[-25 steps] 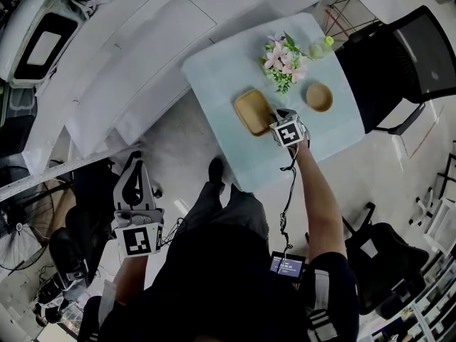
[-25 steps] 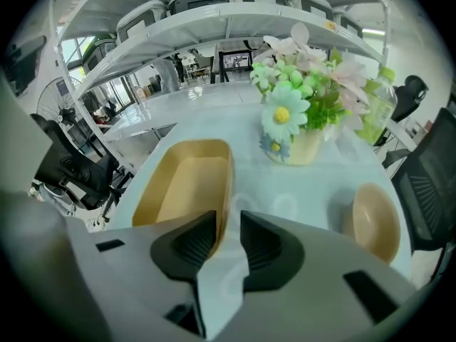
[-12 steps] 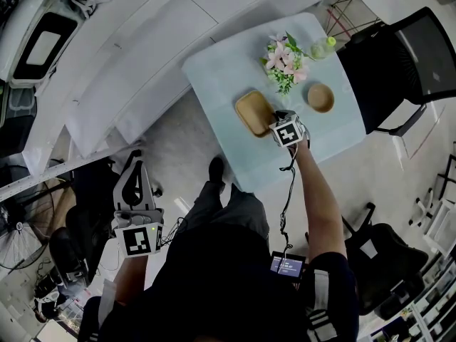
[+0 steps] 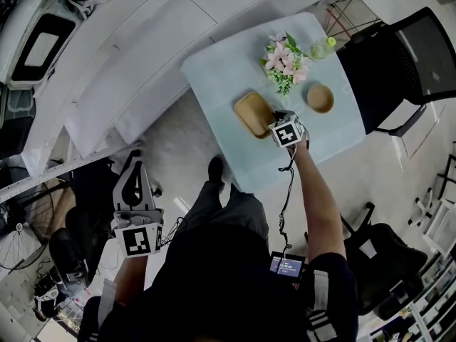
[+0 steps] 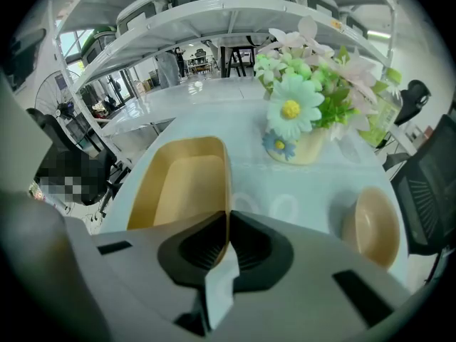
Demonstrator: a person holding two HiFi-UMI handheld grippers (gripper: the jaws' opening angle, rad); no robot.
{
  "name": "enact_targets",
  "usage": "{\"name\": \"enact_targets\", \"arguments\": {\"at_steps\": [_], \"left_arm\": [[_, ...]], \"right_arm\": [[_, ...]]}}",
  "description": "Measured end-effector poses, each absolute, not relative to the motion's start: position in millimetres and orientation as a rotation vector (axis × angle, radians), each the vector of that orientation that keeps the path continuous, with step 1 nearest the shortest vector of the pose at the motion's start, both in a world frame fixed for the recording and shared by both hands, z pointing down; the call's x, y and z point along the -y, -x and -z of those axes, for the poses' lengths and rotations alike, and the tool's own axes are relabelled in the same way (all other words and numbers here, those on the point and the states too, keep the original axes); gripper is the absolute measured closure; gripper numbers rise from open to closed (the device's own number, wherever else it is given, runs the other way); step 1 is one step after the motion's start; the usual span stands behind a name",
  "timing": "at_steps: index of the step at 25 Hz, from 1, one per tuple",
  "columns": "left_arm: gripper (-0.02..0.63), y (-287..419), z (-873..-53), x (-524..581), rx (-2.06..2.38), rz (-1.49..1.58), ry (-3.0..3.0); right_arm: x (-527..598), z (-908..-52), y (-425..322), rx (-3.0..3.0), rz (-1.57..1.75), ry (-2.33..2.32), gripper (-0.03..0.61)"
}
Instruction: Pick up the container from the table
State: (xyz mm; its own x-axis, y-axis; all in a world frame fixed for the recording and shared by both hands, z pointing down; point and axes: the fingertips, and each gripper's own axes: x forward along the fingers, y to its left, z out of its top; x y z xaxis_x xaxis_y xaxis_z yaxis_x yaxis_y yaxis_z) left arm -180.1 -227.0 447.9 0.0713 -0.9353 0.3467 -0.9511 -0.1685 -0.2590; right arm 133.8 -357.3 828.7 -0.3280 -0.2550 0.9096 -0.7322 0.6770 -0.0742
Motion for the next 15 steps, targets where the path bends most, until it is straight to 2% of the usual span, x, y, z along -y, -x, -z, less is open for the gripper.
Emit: {"name": "enact_targets", "arguments": {"at_steps": [15], "left_arm": [[0.611, 179.2, -448.7, 226.0, 1.989, -0.686, -2.267]], "right_arm": [[354.7, -819.8, -134.7, 1.914, -0.652, -0.841, 0.562]]}}
